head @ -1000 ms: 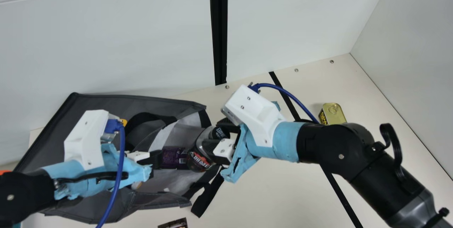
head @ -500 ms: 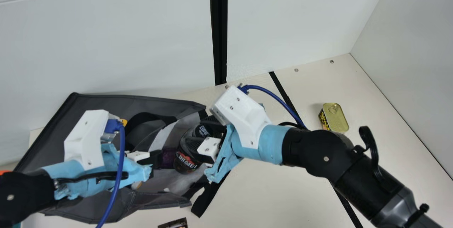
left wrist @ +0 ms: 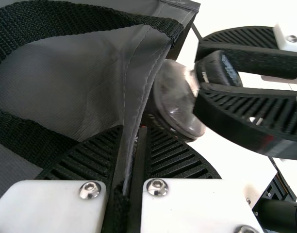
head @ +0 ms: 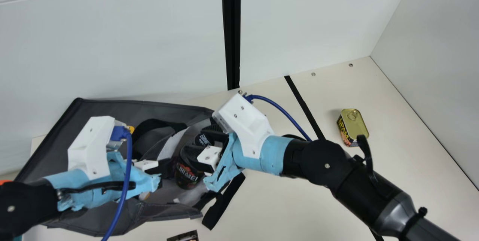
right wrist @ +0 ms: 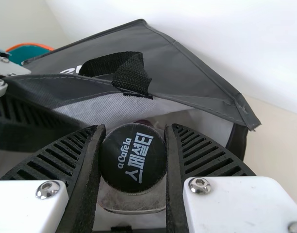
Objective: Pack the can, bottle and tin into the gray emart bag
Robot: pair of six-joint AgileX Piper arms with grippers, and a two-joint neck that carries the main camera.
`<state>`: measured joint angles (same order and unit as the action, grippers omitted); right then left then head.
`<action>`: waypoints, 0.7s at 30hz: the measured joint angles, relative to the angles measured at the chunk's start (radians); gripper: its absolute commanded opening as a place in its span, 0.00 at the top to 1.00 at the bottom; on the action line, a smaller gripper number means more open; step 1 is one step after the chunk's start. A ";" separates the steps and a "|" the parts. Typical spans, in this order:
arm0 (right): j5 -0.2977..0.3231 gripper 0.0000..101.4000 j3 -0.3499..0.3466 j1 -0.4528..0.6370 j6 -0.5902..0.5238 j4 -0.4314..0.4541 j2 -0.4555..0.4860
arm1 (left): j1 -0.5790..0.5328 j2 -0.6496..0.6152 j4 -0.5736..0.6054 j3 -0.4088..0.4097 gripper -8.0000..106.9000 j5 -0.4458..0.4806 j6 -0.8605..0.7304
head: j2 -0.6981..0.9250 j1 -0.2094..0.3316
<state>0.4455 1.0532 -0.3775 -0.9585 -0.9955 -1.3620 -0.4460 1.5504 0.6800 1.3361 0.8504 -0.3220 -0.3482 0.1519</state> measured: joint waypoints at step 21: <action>-0.041 1.00 -0.020 -0.008 -0.211 -0.263 -0.116 | 0.000 0.000 0.000 0.000 0.84 0.000 0.000 | 0.000 0.000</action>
<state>0.4042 1.0330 -0.3854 -1.1692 -1.2588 -1.4785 -0.4460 1.5504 0.6800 1.3361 0.8504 -0.3220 -0.3482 0.1519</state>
